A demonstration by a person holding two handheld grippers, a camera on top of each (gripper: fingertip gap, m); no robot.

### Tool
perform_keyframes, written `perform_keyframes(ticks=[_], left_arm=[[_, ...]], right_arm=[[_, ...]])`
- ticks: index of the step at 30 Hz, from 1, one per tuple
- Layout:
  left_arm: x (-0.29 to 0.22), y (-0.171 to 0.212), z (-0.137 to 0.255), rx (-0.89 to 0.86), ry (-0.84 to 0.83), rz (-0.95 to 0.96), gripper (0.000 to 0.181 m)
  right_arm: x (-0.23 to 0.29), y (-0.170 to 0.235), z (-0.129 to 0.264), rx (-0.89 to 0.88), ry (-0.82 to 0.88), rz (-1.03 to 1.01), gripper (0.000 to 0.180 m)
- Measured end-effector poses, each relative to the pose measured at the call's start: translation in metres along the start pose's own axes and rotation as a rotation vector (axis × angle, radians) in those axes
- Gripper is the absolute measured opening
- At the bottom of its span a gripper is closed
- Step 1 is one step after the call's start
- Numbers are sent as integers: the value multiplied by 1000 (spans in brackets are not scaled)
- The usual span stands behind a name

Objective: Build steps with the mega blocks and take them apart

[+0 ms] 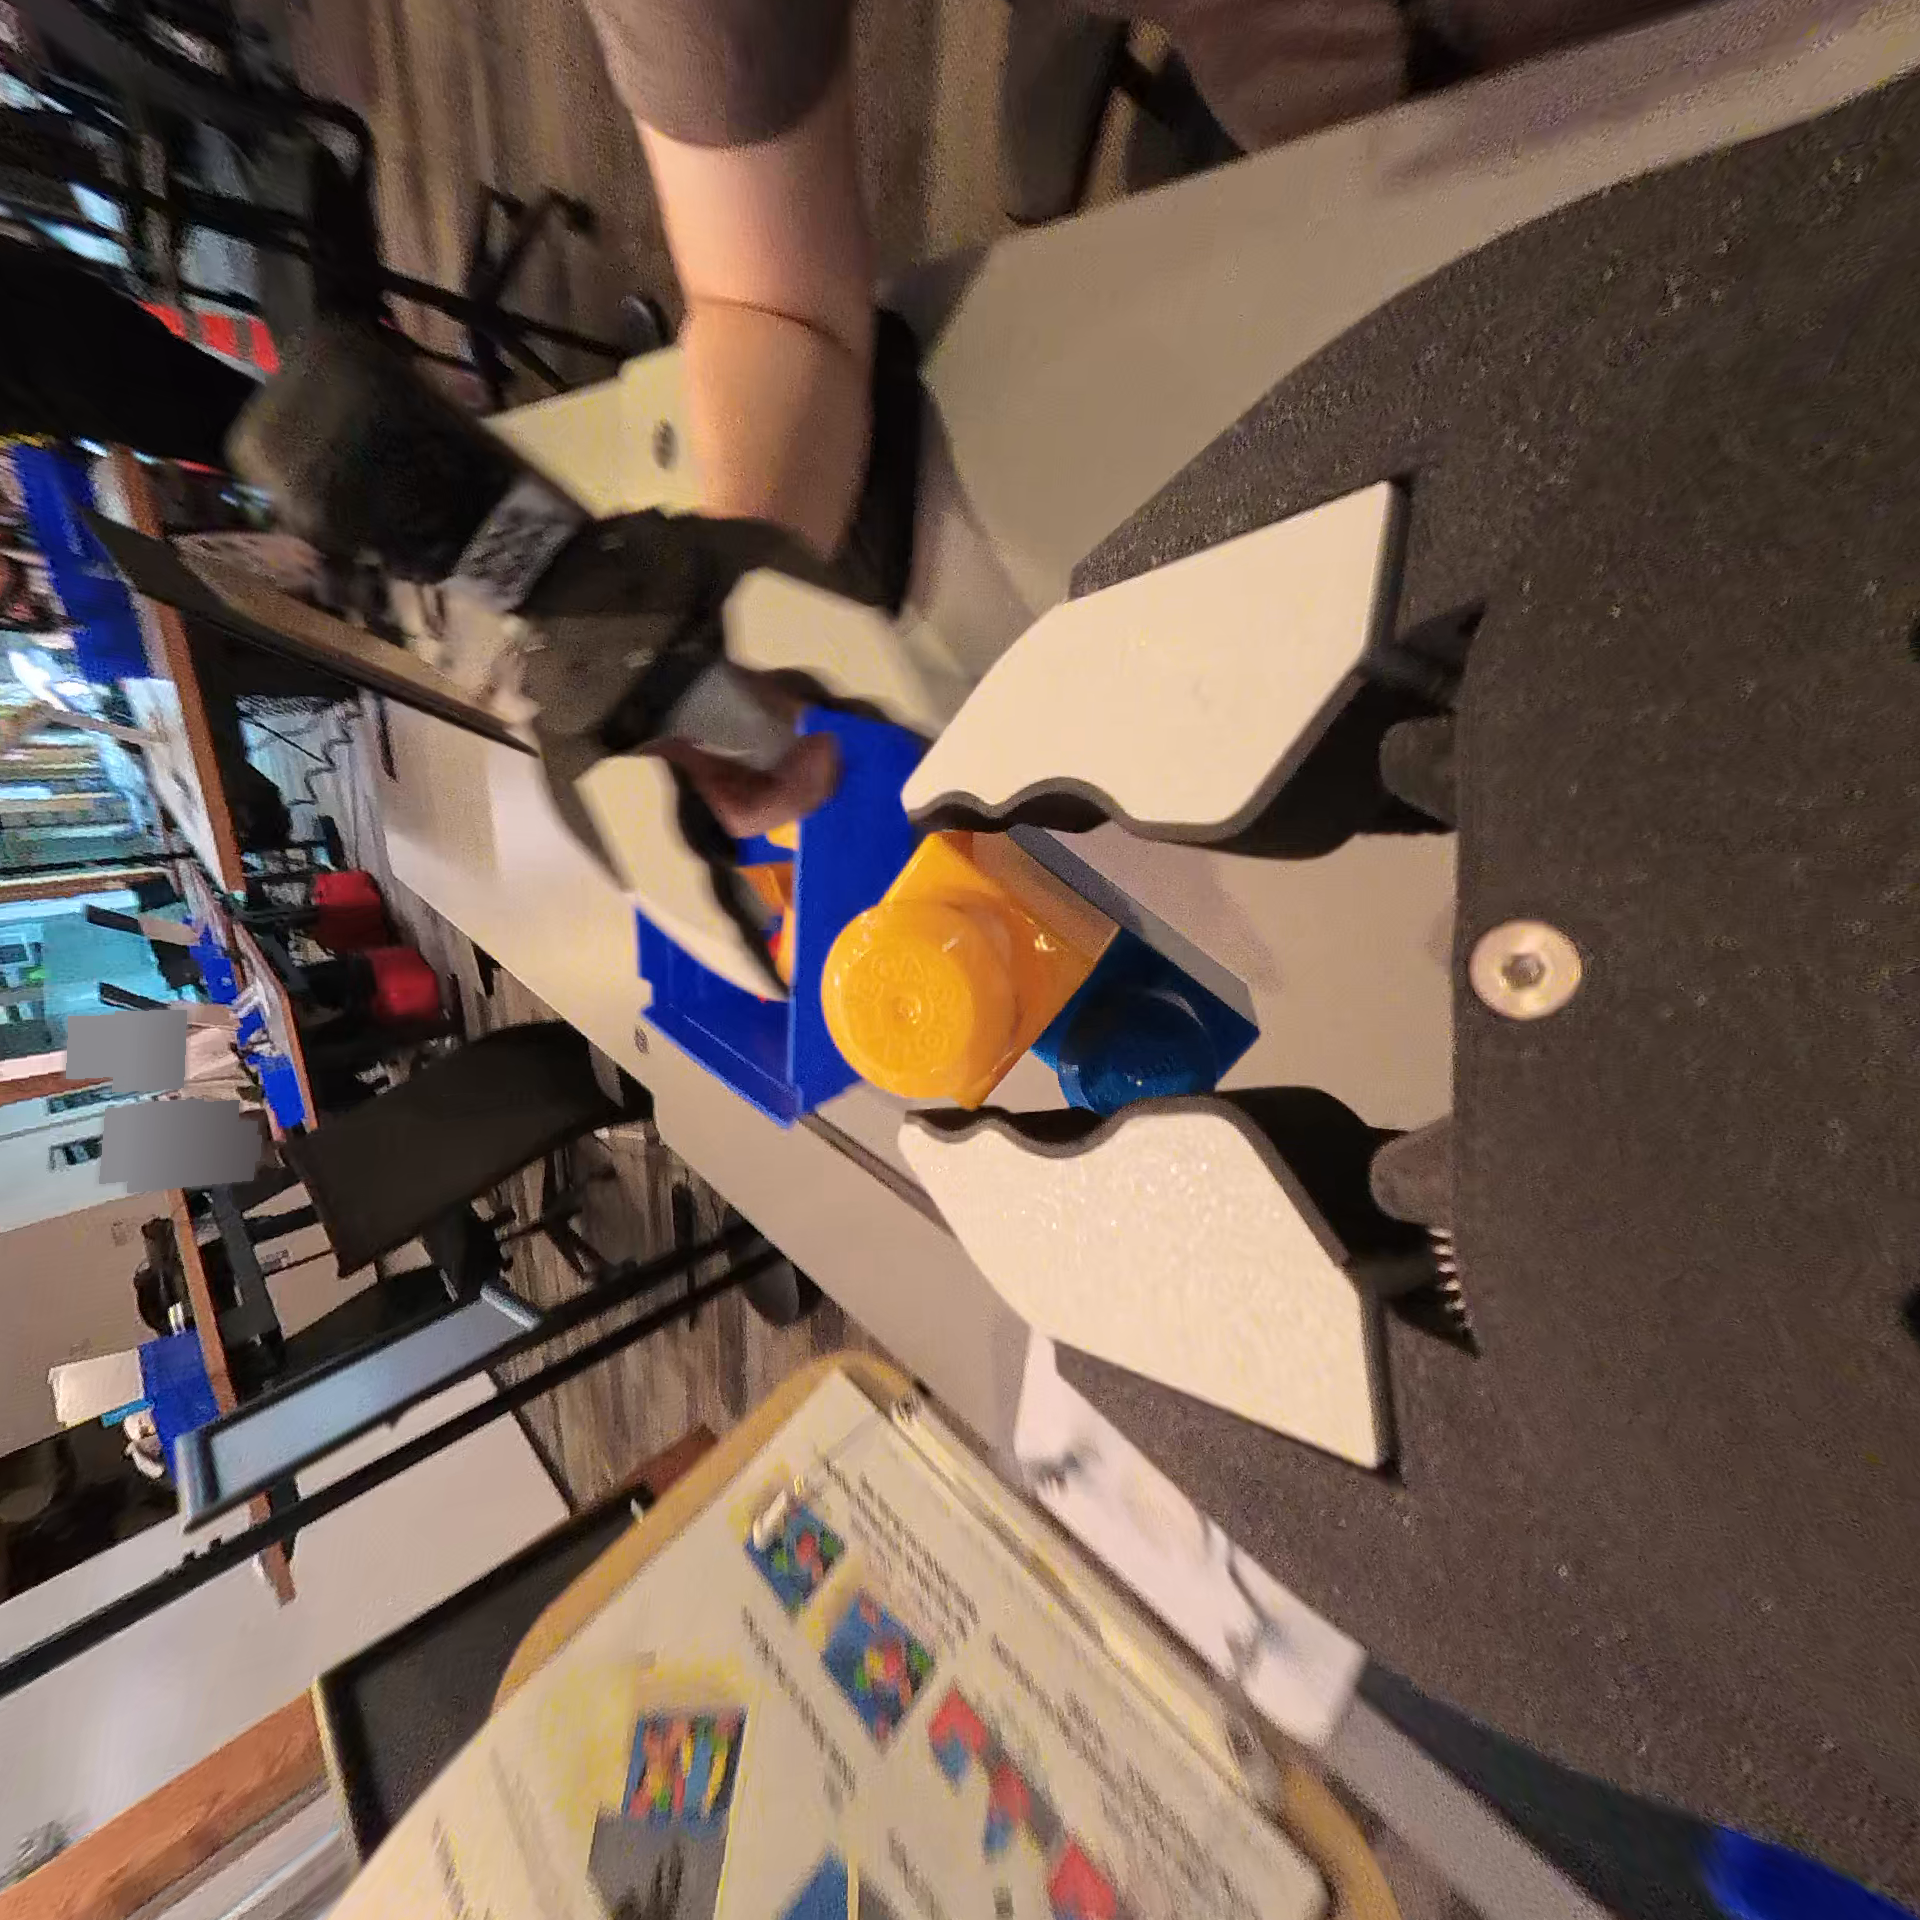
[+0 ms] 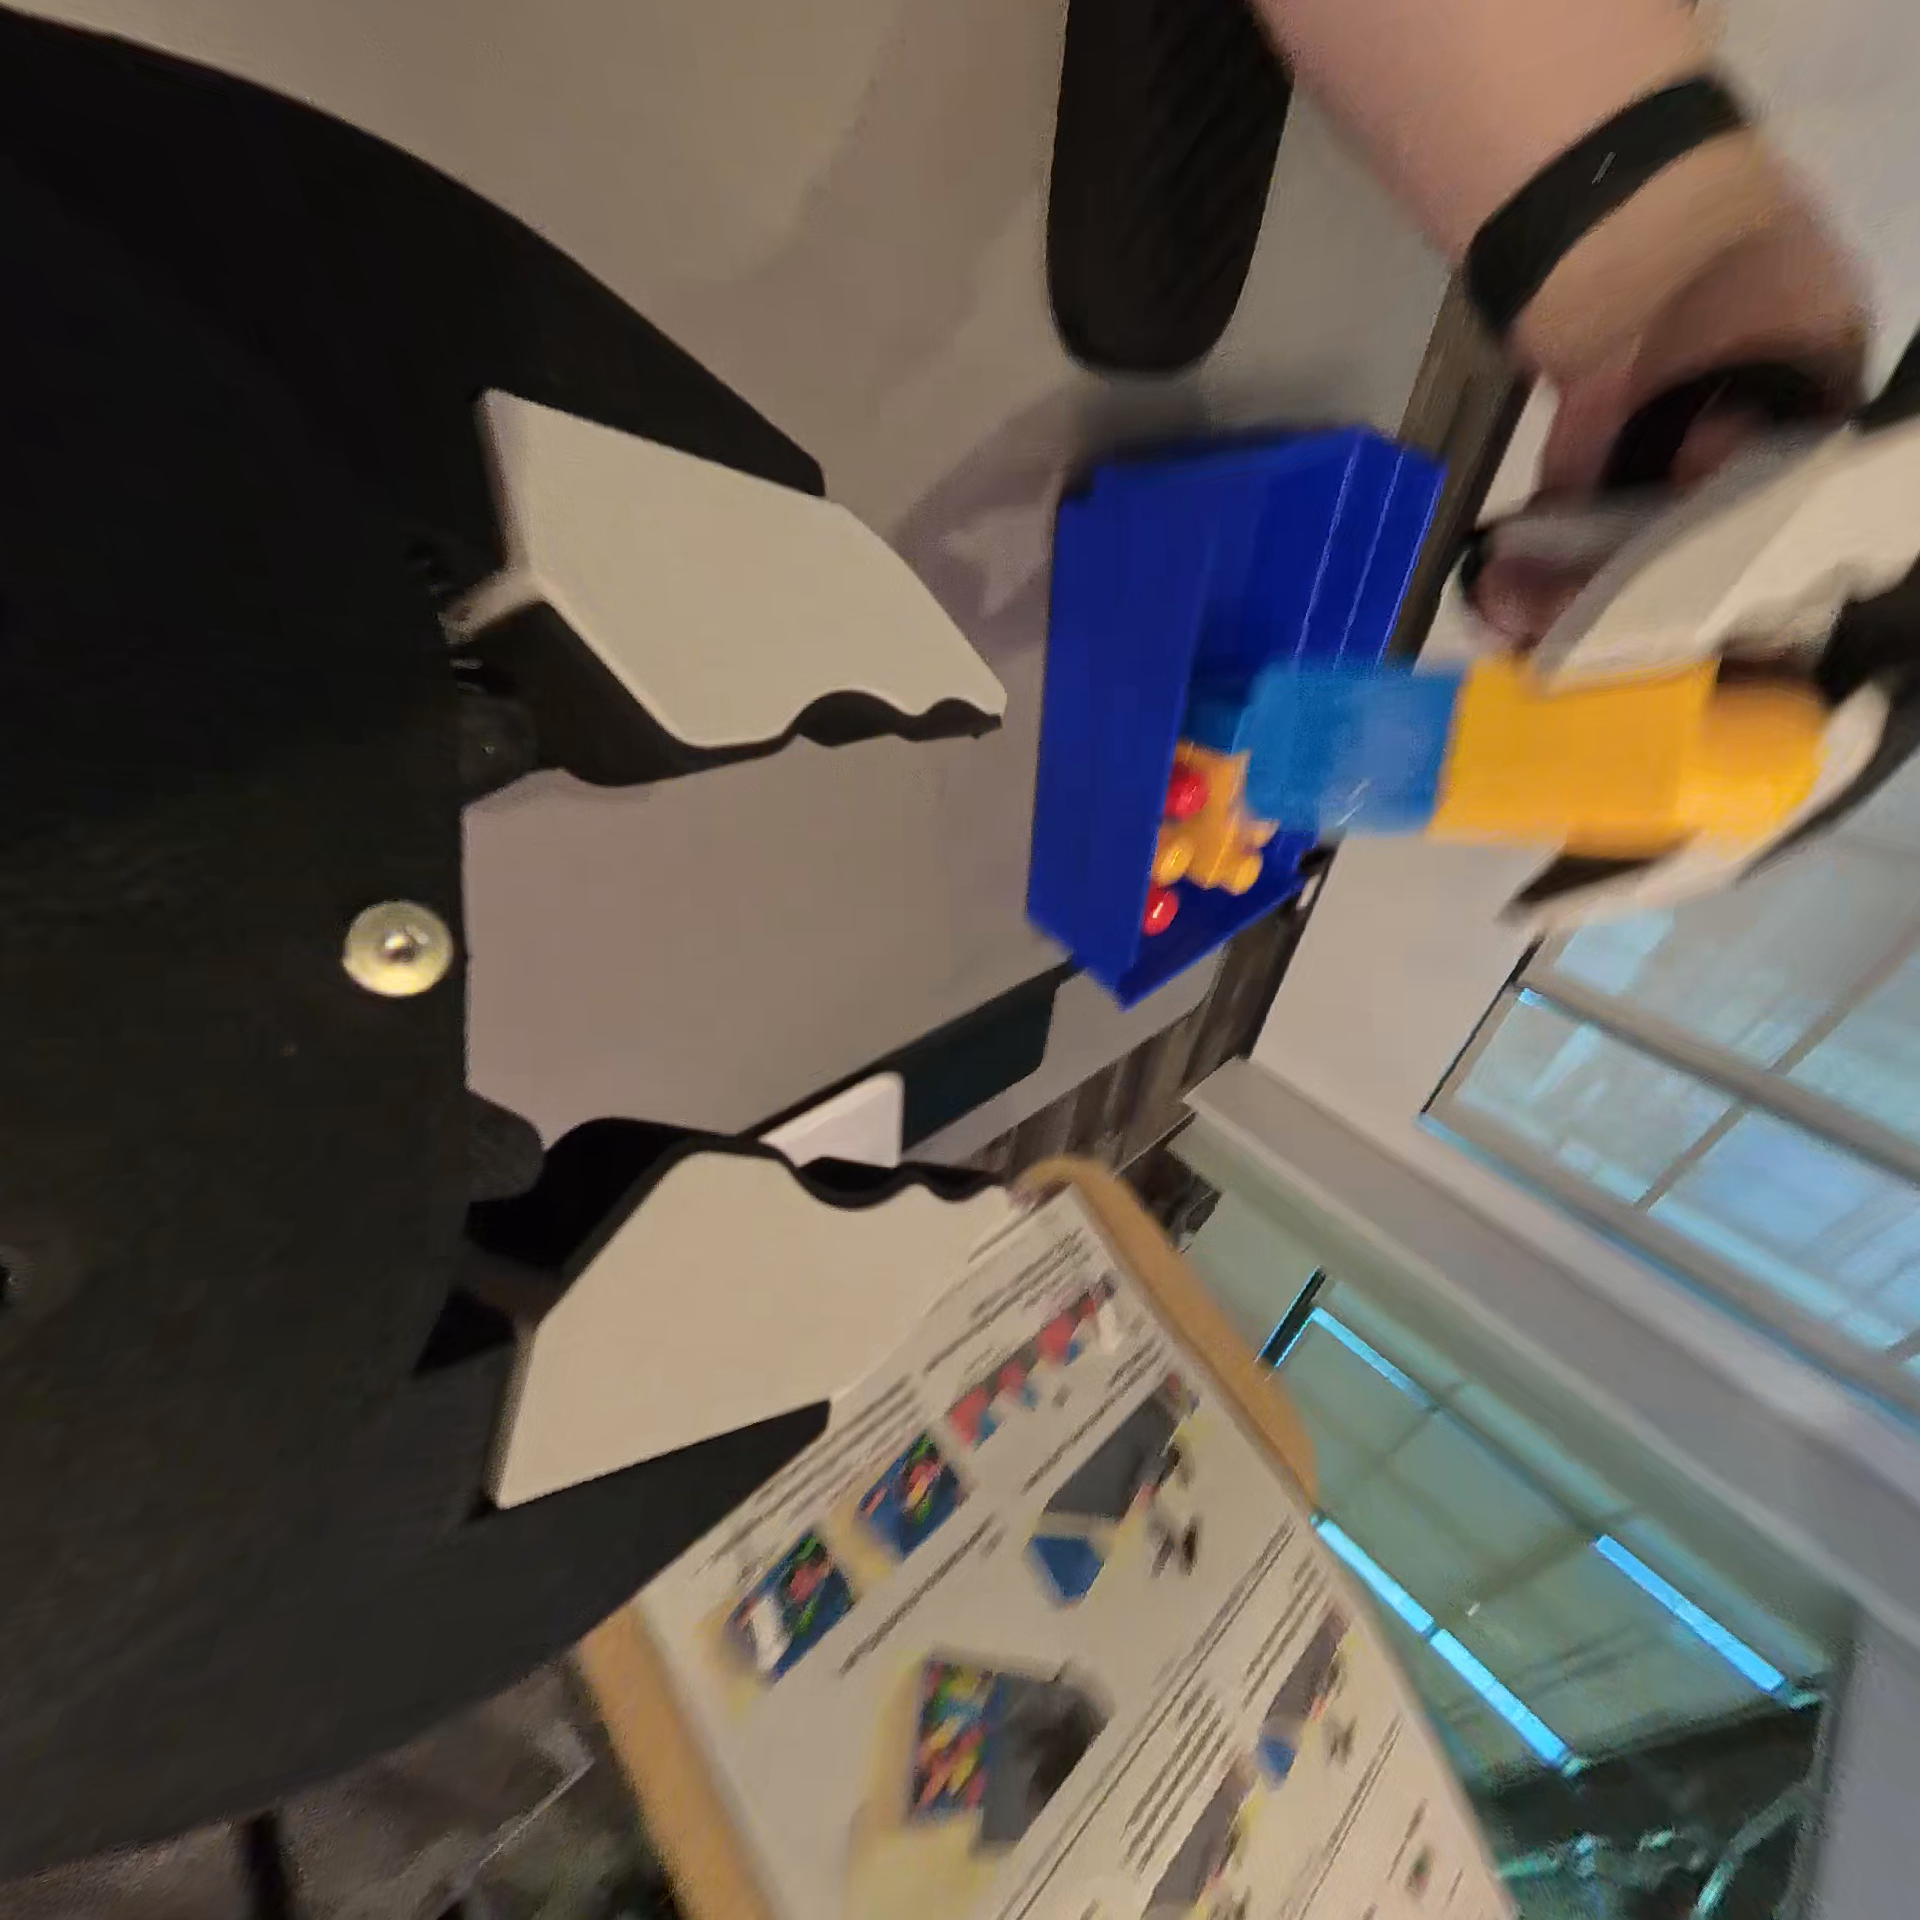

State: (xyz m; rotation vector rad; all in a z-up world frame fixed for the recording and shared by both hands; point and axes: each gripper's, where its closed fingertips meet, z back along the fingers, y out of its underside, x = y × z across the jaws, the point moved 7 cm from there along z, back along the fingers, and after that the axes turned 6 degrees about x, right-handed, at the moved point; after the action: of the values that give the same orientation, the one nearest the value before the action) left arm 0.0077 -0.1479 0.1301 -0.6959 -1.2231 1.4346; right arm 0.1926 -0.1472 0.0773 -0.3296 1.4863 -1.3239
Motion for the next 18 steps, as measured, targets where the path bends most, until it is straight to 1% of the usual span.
perform_keyframes(ticks=[2, 3, 4, 5, 6, 7, 9, 11, 12, 15, 18], left_arm=[[-6, -2, -24, -52, 81, 98, 51], [-9, -1, -34, -76, 138, 132, 51], [-12, 0, -41, -89, 184, 151, 51], [-13, 1, -46, -106, 211, 165, 51], [-12, 3, -48, -127, 217, 163, 51], [-12, 5, -49, -140, 230, 151, 50], [-13, 8, -47, -153, 253, 122, 53], [-14, 12, -48, -149, 255, 86, 43], [-15, 13, -49, -146, 266, 86, 42], [-18, 14, -57, -130, 279, 86, 40], [-15, 8, -62, -140, 304, 165, 37]], right_arm=[[23, -4, -13, -21, 25, 30, 84], [28, -5, -16, -33, 66, 42, 84], [31, -4, -16, -51, 89, 42, 79], [33, -3, -16, -66, 73, 28, 56], [32, 0, -16, -68, 35, -4, 43], [29, 1, -16, -66, -20, -54, 42], [22, 0, -12, -94, -206, -202, 40], [16, -1, -7, -118, -397, -354, 39], [15, 1, -7, -110, -467, -389, 39], [12, 8, -5, -73, -588, -414, 39], [3, 11, -1, -80, -612, -437, 39]])
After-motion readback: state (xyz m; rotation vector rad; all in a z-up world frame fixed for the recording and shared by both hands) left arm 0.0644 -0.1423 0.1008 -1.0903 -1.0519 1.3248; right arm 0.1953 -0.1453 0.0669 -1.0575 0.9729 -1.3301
